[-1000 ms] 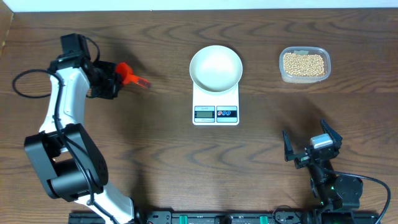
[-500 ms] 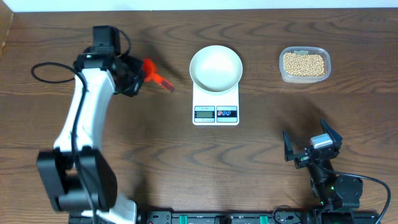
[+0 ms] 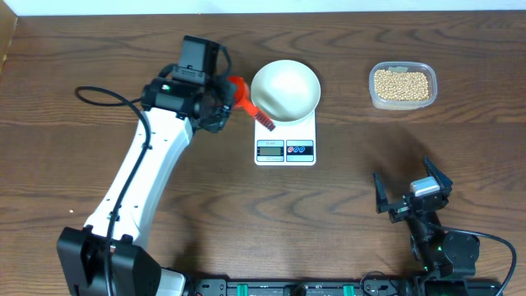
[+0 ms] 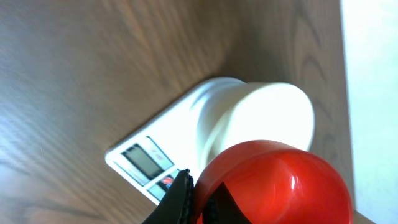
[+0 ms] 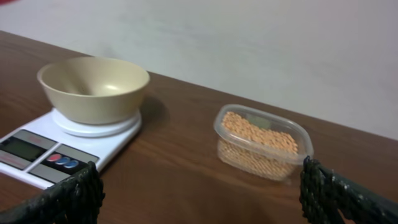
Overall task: Scoop item into bowl and weigh 50g on scale
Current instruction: 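Carry the red scoop with the left gripper toward the bowl, then reach the right gripper toward the scoop handle above the bowl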
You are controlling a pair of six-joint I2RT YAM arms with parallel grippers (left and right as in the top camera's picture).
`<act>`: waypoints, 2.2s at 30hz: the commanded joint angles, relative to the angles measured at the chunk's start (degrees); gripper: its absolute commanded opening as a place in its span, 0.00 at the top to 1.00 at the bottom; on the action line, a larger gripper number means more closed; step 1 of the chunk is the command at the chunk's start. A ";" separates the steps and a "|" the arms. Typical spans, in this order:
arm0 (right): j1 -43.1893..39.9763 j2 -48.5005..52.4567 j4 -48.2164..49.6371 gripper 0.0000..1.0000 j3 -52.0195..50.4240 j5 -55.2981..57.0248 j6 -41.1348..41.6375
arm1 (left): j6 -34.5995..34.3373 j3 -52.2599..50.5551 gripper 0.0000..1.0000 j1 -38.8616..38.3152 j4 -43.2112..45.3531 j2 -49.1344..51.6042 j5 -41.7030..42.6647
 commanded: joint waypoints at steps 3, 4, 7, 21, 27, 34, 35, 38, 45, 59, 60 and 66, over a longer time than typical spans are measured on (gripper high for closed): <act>0.37 -0.37 3.19 0.01 -0.09 -9.33 -0.39 | -2.21 -0.02 0.93 -2.82 2.32 0.24 -3.72; 0.37 -0.37 4.35 0.01 -0.09 -10.91 -0.39 | -2.23 -0.02 0.93 -3.08 2.51 0.24 -4.13; 0.37 -0.31 6.73 0.01 0.17 -13.11 2.29 | -2.21 -0.02 0.93 -3.39 3.34 0.24 -4.55; 0.35 19.34 5.25 0.01 19.82 -20.72 5.20 | -2.19 0.00 0.93 -3.39 6.56 0.24 -4.76; -0.09 37.53 0.46 0.01 35.01 -29.68 2.16 | -2.21 0.00 0.93 -3.39 6.60 0.24 -4.76; -1.14 59.78 -10.03 0.01 55.06 -43.56 2.19 | -4.07 -0.02 0.93 -3.39 7.72 0.26 -4.94; -1.14 62.86 -12.13 0.01 57.72 -44.33 2.19 | -5.88 0.00 0.93 -3.39 8.11 0.26 -4.96; -1.14 69.18 -12.98 0.01 61.72 -46.90 3.76 | -10.88 -0.02 0.93 -3.39 9.38 0.26 -4.92; -0.74 77.44 -6.80 0.01 62.45 -50.51 10.99 | -19.52 0.00 0.93 -3.87 9.46 0.76 -4.68; 8.72 84.08 0.55 0.23 62.45 -35.82 29.11 | -20.26 0.00 0.93 -8.70 10.62 1.62 -4.70; 9.11 84.08 0.90 0.23 62.45 -35.69 29.33 | -20.26 0.00 0.92 -8.70 10.71 1.60 -4.68; 10.27 84.08 2.45 0.26 62.45 -35.56 33.20 | -21.73 0.00 0.93 -8.70 12.02 1.60 -1.49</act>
